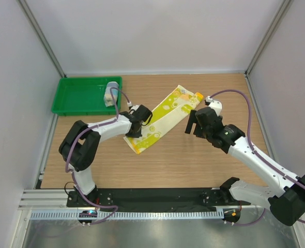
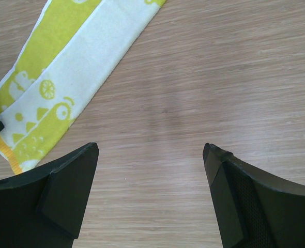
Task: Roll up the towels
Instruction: Flatten the towel
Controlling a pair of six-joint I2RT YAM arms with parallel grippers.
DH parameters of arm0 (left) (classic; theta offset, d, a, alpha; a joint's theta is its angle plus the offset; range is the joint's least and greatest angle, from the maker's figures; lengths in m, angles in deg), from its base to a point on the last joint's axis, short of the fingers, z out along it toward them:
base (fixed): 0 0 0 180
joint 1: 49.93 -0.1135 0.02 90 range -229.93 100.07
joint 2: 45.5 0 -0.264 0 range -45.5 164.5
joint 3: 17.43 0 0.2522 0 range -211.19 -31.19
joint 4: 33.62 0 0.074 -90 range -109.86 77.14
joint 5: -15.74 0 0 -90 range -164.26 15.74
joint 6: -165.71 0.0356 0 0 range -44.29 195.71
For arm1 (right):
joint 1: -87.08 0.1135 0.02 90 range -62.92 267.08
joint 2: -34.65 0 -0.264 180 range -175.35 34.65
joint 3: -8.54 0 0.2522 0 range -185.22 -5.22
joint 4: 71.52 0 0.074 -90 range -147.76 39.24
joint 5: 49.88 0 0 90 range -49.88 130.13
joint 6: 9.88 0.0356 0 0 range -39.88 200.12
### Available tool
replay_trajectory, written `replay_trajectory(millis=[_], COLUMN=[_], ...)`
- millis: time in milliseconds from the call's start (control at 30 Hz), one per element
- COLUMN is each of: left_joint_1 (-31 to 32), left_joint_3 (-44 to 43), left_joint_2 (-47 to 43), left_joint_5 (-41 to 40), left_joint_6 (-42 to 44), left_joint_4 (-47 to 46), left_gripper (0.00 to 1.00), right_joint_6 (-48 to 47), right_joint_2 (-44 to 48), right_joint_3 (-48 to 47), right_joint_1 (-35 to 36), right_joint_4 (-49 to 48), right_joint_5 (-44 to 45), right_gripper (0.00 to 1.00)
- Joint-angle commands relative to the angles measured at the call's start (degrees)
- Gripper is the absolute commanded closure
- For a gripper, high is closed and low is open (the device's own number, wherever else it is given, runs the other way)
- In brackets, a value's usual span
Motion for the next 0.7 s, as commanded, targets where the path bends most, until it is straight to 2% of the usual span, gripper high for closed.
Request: replay_trajectory(millis=[0, 300, 333, 400, 433, 533, 567, 667], left_joint_1=[-0.05, 3.72, 3.90, 4.43, 4.87, 9.43, 13.36, 19.97], left_joint_3=[-2.21, -5.46, -5.55, -5.37, -5.11, -3.45, -2.66, 0.33], left_joint_2=[-3.37, -3.64, -3.55, -3.81, -4.07, -5.74, -6.53, -10.83], left_joint_5=[-4.04, -11.95, -11.61, -10.29, -9.33, -11.68, -12.30, -16.25], left_joint_6=[0.66, 0.83, 0.83, 1.18, 2.49, 5.74, 6.71, 7.95], left_joint_4=[1.79, 6.36, 6.27, 5.75, 4.44, 1.98, 1.01, 0.47], left_gripper=[0.82, 0.83, 0.85, 1.00, 1.00, 1.00, 1.00, 1.00], right_joint_6=[-0.08, 0.09, 0.18, 0.18, 0.18, 0.01, 0.09, 0.18], right_joint_2=[-0.36, -1.41, -1.50, -1.59, -1.50, -0.80, -0.45, 1.48], right_joint_3=[-0.14, -0.22, -0.22, -0.22, -0.31, -1.71, -2.15, -4.00], right_joint_1=[-0.14, -0.14, -0.14, -0.14, -0.23, -0.31, -0.58, -1.10], right_joint_4=[-1.84, -2.28, -2.28, -2.36, -2.19, -0.35, 0.18, 2.20], right_joint_5=[0.81, 0.20, 0.20, 0.63, 0.90, 3.43, 4.06, 7.31], right_gripper=[0.11, 0.10, 0.10, 0.10, 0.10, 0.10, 0.10, 0.10])
